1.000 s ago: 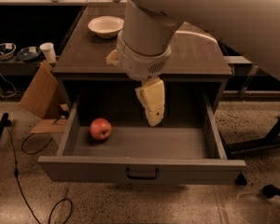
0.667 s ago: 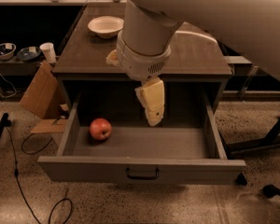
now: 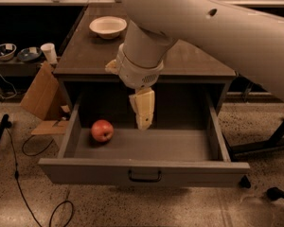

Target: Pick apple from top drawer and place on counter

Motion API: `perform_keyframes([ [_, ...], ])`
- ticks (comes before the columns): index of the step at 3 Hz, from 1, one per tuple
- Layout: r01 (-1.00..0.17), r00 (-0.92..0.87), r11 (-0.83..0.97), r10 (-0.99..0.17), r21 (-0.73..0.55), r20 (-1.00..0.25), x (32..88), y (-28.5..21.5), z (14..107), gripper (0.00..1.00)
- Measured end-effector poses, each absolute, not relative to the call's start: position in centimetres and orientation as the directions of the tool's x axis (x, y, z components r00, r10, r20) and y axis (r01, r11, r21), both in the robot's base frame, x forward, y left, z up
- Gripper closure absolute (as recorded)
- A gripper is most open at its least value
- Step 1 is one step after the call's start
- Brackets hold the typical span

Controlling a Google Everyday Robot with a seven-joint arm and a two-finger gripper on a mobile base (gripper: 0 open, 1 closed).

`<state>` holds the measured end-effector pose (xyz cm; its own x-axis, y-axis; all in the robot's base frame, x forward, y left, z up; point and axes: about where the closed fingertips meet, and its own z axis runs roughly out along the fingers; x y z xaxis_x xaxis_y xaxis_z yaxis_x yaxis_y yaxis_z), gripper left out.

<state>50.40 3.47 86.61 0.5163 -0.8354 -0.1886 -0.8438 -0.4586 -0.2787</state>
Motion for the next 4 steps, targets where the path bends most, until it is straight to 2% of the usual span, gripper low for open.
perform_keyframes([
  [2, -0.871, 0.476, -0.382, -0.812, -0.308, -0.339, 54.6, 6.7, 77.7, 0.0],
  [3, -0.873, 0.455, -0.31, -0.798, -0.377, -0.395, 57.2, 8.0, 75.3, 0.0],
  [4, -0.873, 0.455, -0.31, -0.798, -0.377, -0.395, 57.2, 8.0, 75.3, 0.0],
])
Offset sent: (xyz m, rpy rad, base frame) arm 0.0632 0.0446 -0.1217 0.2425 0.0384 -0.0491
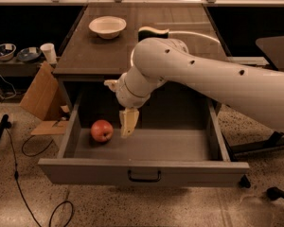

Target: Pick apple from top drawer and place on counter

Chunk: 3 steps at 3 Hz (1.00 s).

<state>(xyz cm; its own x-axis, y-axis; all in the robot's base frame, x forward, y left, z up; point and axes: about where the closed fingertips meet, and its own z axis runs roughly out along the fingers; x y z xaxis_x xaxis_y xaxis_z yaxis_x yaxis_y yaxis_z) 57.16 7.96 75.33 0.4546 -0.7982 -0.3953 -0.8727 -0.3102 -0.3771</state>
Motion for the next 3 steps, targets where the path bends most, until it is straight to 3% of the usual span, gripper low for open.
perform_keyframes([
  [3, -0.908, 0.416, -0.377, -0.761, -0.182, -0.498, 58.1, 12.0, 66.0, 0.0],
])
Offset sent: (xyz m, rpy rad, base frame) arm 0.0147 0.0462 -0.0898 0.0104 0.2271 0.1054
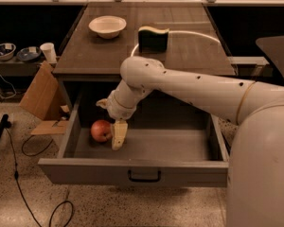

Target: Pick apple from top drawer and place on counter

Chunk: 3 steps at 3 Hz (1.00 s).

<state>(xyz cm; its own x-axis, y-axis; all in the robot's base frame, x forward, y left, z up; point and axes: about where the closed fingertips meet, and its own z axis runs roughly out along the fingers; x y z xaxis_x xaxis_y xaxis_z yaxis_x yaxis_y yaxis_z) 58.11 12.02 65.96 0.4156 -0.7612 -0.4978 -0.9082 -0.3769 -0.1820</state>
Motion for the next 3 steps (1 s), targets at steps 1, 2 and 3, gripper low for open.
perform_keyframes([
  [1, -0.918, 0.385, -0.372, -0.763, -0.135, -0.519, 58.3, 12.6, 63.4, 0.0],
  [2, -0.922, 0.367, -0.375, -0.761, -0.099, -0.535, 58.4, 13.3, 61.7, 0.0],
  [3, -0.924, 0.354, -0.374, -0.759, -0.079, -0.547, 58.4, 13.7, 60.8, 0.15],
])
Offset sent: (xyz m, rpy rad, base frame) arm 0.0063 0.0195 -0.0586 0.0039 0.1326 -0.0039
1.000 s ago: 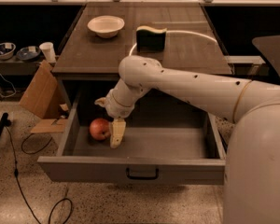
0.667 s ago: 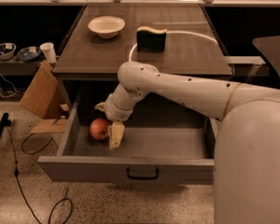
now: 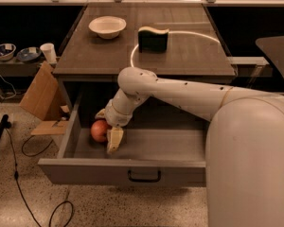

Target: Pick apple from top drawer and place on counter

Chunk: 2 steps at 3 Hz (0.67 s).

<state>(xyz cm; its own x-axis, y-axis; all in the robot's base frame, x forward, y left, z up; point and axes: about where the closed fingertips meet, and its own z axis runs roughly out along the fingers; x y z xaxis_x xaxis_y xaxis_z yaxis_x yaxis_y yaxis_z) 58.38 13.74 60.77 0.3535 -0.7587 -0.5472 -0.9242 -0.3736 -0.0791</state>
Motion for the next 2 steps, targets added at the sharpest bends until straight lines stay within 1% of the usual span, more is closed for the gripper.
perform_keyframes([
  [1, -0.925, 0.351, -0.373, -0.758, -0.076, -0.549, 58.4, 13.8, 60.6, 0.39],
  [2, -0.943, 0.325, -0.306, -0.763, -0.13, -0.559, 58.0, 12.0, 62.0, 0.69],
])
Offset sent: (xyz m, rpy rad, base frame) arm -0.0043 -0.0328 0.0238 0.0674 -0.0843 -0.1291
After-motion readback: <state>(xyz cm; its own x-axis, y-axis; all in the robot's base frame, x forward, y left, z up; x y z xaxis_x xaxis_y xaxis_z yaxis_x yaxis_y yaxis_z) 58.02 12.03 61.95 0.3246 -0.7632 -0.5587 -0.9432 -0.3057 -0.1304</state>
